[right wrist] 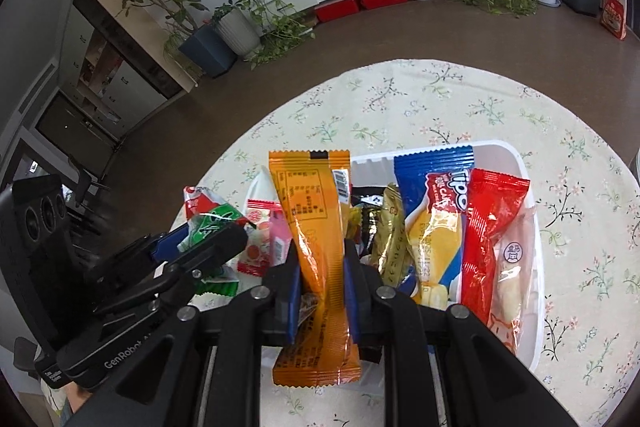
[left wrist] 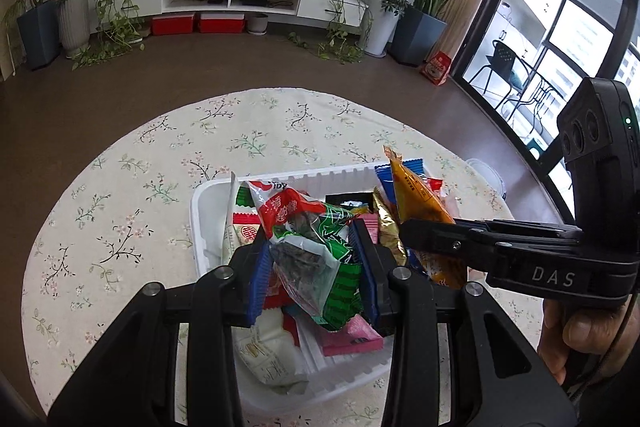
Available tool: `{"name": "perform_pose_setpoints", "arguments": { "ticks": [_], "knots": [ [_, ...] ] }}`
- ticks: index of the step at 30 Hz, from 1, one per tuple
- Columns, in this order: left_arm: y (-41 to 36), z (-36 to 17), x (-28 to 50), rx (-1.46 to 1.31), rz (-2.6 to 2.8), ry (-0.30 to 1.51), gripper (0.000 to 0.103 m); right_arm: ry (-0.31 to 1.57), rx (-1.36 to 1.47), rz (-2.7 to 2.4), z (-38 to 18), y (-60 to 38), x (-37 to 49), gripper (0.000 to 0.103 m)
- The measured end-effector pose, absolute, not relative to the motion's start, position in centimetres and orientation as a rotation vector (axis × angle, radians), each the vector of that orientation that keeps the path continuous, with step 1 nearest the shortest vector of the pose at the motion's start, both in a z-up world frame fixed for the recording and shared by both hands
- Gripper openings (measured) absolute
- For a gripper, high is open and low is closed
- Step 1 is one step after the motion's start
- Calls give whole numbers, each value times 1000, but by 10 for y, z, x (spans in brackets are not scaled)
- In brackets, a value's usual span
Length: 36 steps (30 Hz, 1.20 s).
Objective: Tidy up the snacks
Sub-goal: 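Carry both packets over the white tray and lower them inside, then open both tools and pull them back from the tray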
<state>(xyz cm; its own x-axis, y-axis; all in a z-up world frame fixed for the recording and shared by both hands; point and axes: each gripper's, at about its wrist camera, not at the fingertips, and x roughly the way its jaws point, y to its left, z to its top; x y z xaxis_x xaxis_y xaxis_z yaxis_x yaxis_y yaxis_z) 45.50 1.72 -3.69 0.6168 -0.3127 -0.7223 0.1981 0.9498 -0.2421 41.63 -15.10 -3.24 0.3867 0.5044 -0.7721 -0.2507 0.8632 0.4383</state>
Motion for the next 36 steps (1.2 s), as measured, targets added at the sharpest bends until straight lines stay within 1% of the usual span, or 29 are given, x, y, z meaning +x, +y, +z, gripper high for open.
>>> {"name": "perform_pose_setpoints", "arguments": {
  "ticks": [16, 25, 28, 31, 33, 36],
  "knots": [
    [13, -73, 477, -119, -279, 897, 35, 1129, 225, 429, -62, -133, 429, 20],
    [10, -78, 479, -112, -260, 884, 37, 1131, 193, 394, -66, -132, 428, 24],
    [12, -77, 477, -116, -249, 882, 39, 1131, 184, 390, -65, -131, 427, 27],
    [14, -75, 474, -117, -237, 875, 43, 1129, 180, 385, -64, -131, 427, 29],
    [17, -74, 470, -126, -225, 869, 49, 1130, 183, 381, -64, -132, 426, 31],
    [19, -71, 465, -131, -216, 855, 53, 1123, 176, 375, -63, -133, 424, 33]
  ]
}}
